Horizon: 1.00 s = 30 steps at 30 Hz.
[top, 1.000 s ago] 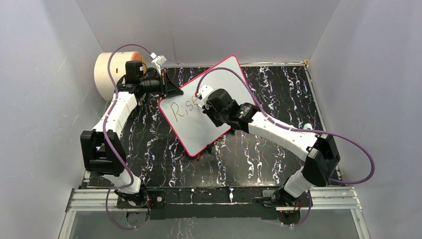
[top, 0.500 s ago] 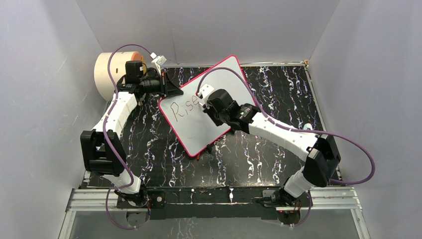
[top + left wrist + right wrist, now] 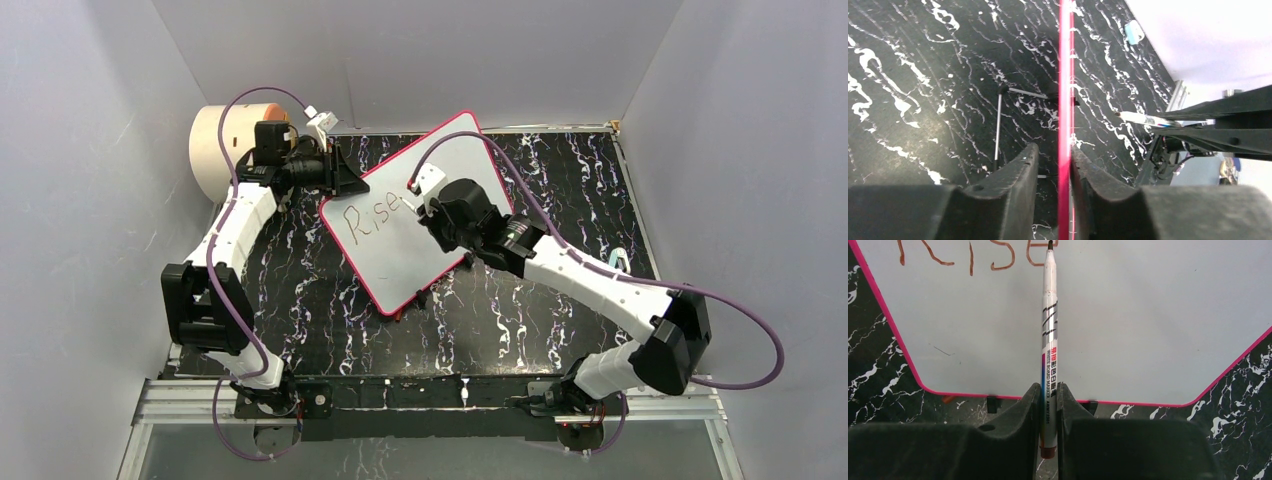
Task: Write a sentence on the whiteboard
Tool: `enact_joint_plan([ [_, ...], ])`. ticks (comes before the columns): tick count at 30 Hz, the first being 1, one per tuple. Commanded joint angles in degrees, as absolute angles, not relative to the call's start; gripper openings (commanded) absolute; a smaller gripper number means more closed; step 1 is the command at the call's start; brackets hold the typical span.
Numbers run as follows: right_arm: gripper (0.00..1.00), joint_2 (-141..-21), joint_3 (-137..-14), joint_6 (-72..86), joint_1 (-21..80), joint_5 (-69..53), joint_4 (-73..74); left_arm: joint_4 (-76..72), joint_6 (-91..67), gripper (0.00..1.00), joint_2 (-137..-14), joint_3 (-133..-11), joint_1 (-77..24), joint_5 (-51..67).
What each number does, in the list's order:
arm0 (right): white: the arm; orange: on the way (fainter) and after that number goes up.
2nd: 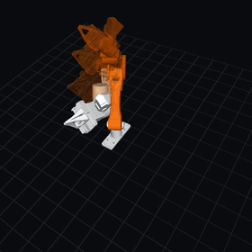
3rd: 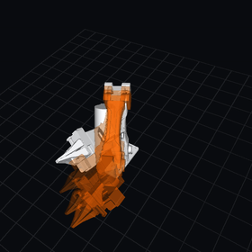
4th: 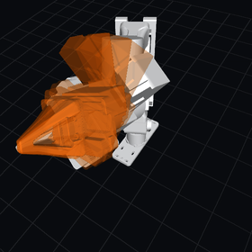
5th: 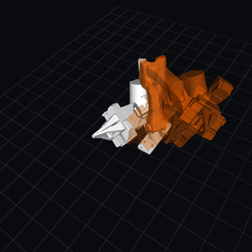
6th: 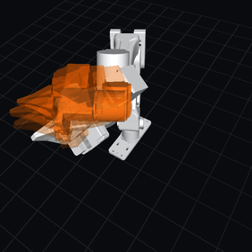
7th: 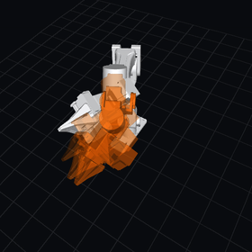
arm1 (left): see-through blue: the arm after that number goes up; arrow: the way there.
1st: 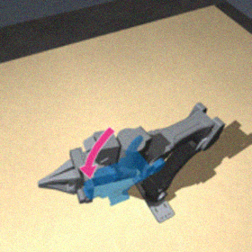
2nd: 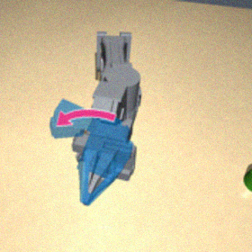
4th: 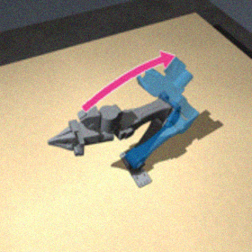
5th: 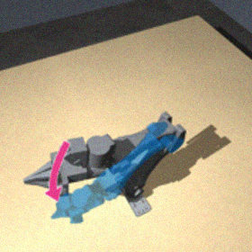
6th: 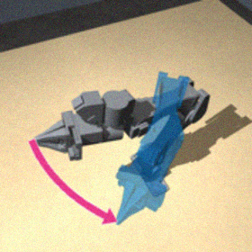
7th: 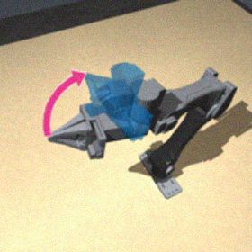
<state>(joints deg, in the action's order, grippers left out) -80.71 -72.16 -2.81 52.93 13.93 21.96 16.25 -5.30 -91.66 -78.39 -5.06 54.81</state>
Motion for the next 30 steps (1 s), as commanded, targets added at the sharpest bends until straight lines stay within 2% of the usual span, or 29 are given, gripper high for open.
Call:
enact_joint_plan([
  [1, 0.0, -76.9, -71.7, -2.9, 52.9, 13.8, 19.0, 22.2, -3.3, 0.33, -89.2, -82.9, -5.8, 49.4],
  [6, 0.0, -75.4, -70.9, -2.9, 52.9, 14.0, 18.1, 24.4, -4.0, 0.52, -87.3, -86.3, -5.8, 42.4],
  [11, 0.0, -74.0, -70.2, -2.4, 52.8, 13.8, 16.3, 24.2, -7.7, 0.61, -83.2, -87.5, -5.8, 32.8],
  [20, 0.0, -70.5, -66.3, -0.4, 52.9, 13.4, 9.1, 15.0, -23.9, 0.68, -68.7, -77.6, -5.9, 25.6],
  [30, 0.0, -67.7, -62.8, 2.0, 53.1, 11.3, 3.0, 5.2, -41.4, 0.69, -58.5, -65.0, -10.4, 24.4],
])
